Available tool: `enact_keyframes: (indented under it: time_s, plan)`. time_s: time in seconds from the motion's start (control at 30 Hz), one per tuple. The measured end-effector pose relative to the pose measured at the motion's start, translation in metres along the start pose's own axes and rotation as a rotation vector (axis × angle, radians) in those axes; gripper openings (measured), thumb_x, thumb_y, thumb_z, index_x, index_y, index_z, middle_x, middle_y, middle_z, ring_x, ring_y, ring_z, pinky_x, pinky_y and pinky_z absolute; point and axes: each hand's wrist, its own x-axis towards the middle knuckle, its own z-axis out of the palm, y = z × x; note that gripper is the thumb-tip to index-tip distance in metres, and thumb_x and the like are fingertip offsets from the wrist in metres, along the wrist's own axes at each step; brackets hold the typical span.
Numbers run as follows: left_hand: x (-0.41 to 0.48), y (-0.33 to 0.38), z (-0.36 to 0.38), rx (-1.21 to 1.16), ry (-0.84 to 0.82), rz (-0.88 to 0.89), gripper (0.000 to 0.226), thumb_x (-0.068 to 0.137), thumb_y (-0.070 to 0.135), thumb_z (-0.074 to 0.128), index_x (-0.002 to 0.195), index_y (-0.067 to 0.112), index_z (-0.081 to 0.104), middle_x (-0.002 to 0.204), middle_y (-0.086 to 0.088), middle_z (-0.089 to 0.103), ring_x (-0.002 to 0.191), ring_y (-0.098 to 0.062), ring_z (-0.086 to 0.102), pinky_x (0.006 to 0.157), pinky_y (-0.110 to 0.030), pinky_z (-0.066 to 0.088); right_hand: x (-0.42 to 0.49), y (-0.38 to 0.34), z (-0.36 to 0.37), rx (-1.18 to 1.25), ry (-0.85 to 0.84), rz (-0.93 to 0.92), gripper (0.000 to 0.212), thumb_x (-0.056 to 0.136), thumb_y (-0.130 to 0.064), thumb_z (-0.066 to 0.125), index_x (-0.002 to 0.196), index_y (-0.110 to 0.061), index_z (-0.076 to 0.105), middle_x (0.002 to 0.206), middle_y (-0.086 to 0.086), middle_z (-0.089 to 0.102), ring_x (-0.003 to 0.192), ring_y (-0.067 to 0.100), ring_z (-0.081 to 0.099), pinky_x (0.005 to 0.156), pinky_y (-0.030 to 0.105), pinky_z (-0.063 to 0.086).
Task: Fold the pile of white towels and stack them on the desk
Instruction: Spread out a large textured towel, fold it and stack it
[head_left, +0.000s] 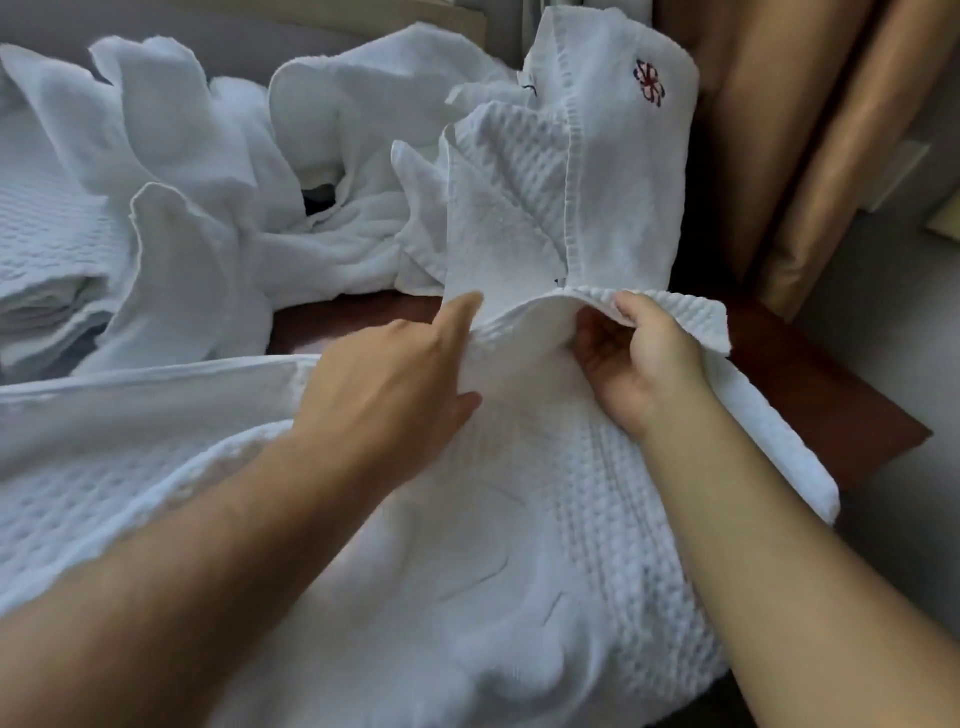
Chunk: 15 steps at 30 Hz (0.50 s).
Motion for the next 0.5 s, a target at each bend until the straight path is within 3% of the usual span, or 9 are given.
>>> enact_keyframes:
  time_s: [0.03, 0.1, 0.17, 0.23, 0.3, 0.37, 0.43, 0.5]
  plan:
    - [0.000, 0.003, -0.001, -0.004, -0.061, -0.008, 0.070, 0.081, 0.055, 0.073, 0.137, 0.029, 0.041, 0.085, -0.002, 0.066, 0.077, -0.033, 0.065, 0.058, -0.034, 0.041, -0.001, -0.002, -0.001, -0.044, 0.047, -0.076, 0.009, 0.091, 0.002, 0.058, 0.093, -0.002, 0.065, 0.083, 0.014, 0.067, 0.069, 0.024, 0.069, 0.060, 0.031, 0.058]
    - [-0.004, 0.007, -0.002, -0.003, -0.147, 0.062, 0.033, 0.086, 0.055, 0.065, 0.106, 0.031, 0.052, 0.079, 0.007, 0.056, 0.077, -0.026, 0.059, 0.060, -0.034, 0.039, -0.005, -0.011, -0.011, -0.098, 0.156, -0.244, 0.019, 0.085, 0.007, 0.056, 0.097, -0.002, 0.067, 0.090, 0.012, 0.071, 0.082, 0.027, 0.073, 0.073, 0.039, 0.061]
    - [-0.008, 0.010, -0.004, -0.044, -0.166, 0.154, 0.019, 0.091, 0.052, 0.056, 0.090, 0.033, 0.052, 0.089, 0.011, 0.051, 0.088, -0.020, 0.053, 0.068, -0.034, 0.035, -0.012, -0.019, -0.028, -0.161, 0.235, -0.319, 0.037, 0.084, 0.010, 0.051, 0.115, -0.003, 0.066, 0.108, 0.013, 0.072, 0.099, 0.028, 0.073, 0.088, 0.044, 0.060]
    - [-0.013, 0.012, -0.002, -0.041, -0.212, 0.161, 0.030, 0.091, 0.059, 0.044, 0.108, 0.035, 0.053, 0.117, 0.009, 0.051, 0.101, -0.021, 0.049, 0.077, -0.035, 0.039, -0.020, -0.025, -0.048, -0.233, 0.246, -0.283, 0.048, 0.082, 0.016, 0.041, 0.119, -0.005, 0.062, 0.116, 0.016, 0.069, 0.105, 0.032, 0.070, 0.095, 0.052, 0.056]
    - [-0.016, 0.015, 0.000, -0.032, -0.255, 0.106, 0.049, 0.087, 0.066, 0.035, 0.122, 0.032, 0.044, 0.122, 0.009, 0.052, 0.106, -0.022, 0.051, 0.082, -0.038, 0.045, -0.027, -0.026, -0.062, -0.298, 0.239, -0.211, 0.050, 0.080, 0.017, 0.038, 0.121, -0.002, 0.058, 0.111, 0.020, 0.069, 0.100, 0.035, 0.072, 0.091, 0.056, 0.057]
    - [-0.018, 0.017, 0.003, -0.010, -0.236, 0.084, 0.057, 0.087, 0.068, 0.039, 0.132, 0.032, 0.038, 0.118, 0.008, 0.056, 0.106, -0.021, 0.055, 0.078, -0.038, 0.046, -0.030, -0.025, -0.068, -0.434, 0.243, -0.208, 0.047, 0.081, 0.000, 0.051, 0.128, 0.002, 0.057, 0.107, 0.019, 0.072, 0.098, 0.035, 0.073, 0.087, 0.052, 0.060]
    - [-0.019, 0.017, 0.003, -0.024, -0.219, 0.058, 0.055, 0.090, 0.066, 0.047, 0.133, 0.032, 0.038, 0.112, 0.008, 0.058, 0.101, -0.021, 0.059, 0.072, -0.037, 0.048, -0.032, -0.021, -0.066, -0.651, 0.252, -0.284, 0.037, 0.074, -0.034, 0.066, 0.105, -0.014, 0.071, 0.100, 0.005, 0.076, 0.097, 0.024, 0.074, 0.084, 0.041, 0.060]
    - [-0.019, 0.016, 0.004, -0.045, -0.192, 0.055, 0.045, 0.091, 0.063, 0.052, 0.124, 0.033, 0.045, 0.101, 0.008, 0.059, 0.090, -0.021, 0.061, 0.066, -0.037, 0.049, -0.033, -0.015, -0.061, -0.808, 0.248, -0.357, 0.038, 0.066, -0.052, 0.073, 0.090, -0.022, 0.072, 0.094, -0.008, 0.076, 0.093, 0.009, 0.072, 0.080, 0.029, 0.057]
